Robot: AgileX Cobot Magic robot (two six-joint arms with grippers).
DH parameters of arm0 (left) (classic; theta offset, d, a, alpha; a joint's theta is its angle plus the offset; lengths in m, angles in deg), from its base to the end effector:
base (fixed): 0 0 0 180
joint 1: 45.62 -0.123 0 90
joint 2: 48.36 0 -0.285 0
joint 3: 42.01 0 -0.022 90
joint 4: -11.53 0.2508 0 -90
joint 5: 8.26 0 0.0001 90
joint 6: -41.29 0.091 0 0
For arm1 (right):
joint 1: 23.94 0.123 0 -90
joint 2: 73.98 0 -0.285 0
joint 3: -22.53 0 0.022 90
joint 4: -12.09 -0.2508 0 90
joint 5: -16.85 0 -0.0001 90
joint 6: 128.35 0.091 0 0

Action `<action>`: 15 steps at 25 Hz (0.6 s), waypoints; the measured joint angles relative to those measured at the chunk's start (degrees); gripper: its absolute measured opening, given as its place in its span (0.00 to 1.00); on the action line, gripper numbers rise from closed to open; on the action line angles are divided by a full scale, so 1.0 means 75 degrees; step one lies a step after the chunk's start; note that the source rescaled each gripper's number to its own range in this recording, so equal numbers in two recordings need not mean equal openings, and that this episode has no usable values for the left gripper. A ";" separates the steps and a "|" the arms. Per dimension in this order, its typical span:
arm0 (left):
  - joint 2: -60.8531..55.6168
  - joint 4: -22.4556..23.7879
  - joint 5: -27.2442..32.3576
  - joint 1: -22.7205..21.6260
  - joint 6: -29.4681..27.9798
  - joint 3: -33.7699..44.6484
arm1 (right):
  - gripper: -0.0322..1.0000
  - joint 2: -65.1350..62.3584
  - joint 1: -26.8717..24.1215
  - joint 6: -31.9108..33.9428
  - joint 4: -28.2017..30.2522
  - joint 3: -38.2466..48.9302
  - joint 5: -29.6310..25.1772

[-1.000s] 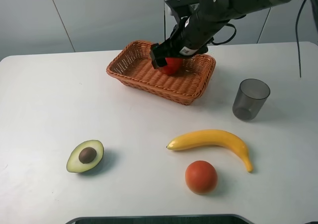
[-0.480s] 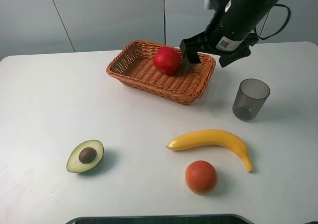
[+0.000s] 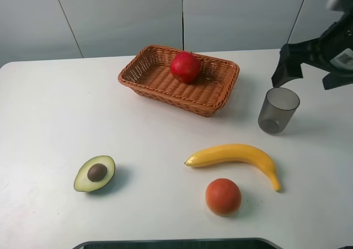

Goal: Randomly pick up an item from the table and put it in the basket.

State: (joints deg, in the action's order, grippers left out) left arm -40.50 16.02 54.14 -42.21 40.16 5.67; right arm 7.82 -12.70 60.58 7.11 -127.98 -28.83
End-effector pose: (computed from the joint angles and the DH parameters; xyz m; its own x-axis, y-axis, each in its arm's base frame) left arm -0.0074 0.0068 0.2795 -0.4666 0.0444 -0.8834 0.0059 0.9989 0.0471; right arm 0.2310 0.0517 0.2510 -0.9278 0.0344 -0.3715 -0.0195 0.9899 0.1402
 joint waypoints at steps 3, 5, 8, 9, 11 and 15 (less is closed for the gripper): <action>0.0000 0.0000 0.0000 0.0000 0.0000 0.0000 | 0.99 -0.0802 -0.0249 -0.0033 0.0014 0.0353 -0.0145; 0.0000 0.0000 0.0000 0.0000 0.0000 0.0000 | 0.99 -0.1330 -0.0307 -0.0053 0.0077 0.0468 -0.0270; 0.0000 0.0000 0.0000 0.0000 0.0000 0.0000 | 0.99 -0.2259 -0.0337 -0.0087 0.0270 0.0529 -0.0502; 0.0000 0.0000 0.0000 0.0000 0.0000 0.0000 | 0.99 -0.2524 -0.0349 -0.0087 0.0353 0.0529 -0.0609; 0.0000 0.0000 0.0000 0.0000 0.0000 0.0000 | 0.99 -0.3133 -0.0349 -0.0119 0.0491 0.0529 -0.0818; 0.0000 0.0000 0.0000 0.0000 0.0000 0.0000 | 0.99 -0.4167 -0.0349 -0.0135 0.0741 0.0543 -0.1510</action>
State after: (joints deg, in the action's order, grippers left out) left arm -40.50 16.02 54.14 -42.21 40.16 5.67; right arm -23.43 -15.32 59.57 12.67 -123.90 -40.15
